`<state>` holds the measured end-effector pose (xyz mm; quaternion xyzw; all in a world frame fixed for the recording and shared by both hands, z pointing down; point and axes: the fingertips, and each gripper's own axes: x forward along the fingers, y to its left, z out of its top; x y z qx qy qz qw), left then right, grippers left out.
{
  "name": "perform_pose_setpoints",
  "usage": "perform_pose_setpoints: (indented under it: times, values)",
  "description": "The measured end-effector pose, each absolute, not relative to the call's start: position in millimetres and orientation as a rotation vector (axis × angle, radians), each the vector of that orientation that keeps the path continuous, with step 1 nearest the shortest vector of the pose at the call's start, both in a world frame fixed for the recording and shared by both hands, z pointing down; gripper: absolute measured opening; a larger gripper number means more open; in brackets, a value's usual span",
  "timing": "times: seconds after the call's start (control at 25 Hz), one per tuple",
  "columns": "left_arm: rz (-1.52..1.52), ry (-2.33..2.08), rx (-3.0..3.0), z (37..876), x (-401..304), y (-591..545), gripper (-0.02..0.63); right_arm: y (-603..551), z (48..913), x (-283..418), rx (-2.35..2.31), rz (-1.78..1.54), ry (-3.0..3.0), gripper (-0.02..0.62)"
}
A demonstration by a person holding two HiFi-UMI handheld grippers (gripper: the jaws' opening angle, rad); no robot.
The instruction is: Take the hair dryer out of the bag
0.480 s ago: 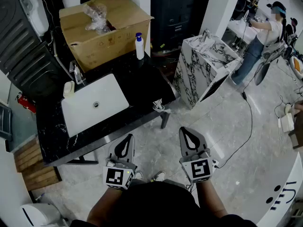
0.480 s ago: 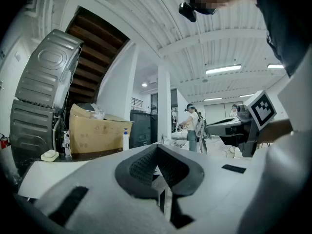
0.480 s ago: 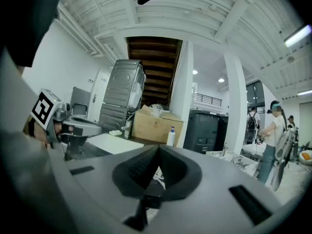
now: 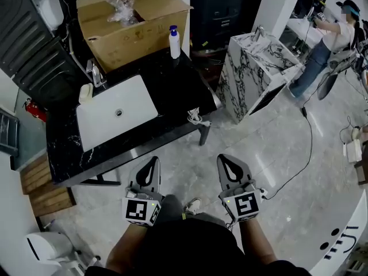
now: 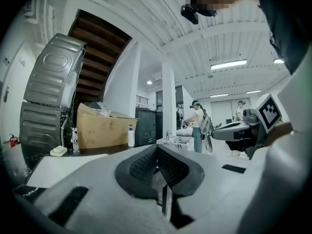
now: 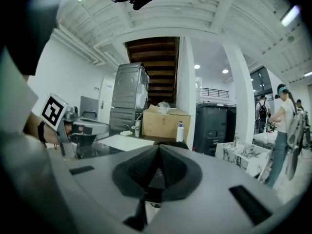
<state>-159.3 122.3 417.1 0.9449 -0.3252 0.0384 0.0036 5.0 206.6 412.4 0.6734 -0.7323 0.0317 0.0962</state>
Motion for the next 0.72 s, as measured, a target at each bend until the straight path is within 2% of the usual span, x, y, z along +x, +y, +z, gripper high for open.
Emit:
perform_pose_setpoints:
  times: [0.32,0.72]
  values:
    - [0.209,-0.992,2.895,455,-163,124,0.020,205,451,3,1.946,0.179,-2.166,0.012]
    - [0.109,-0.808,2.962,448,-78,48,0.020,139,435,44,1.983,0.176,-2.135,0.012]
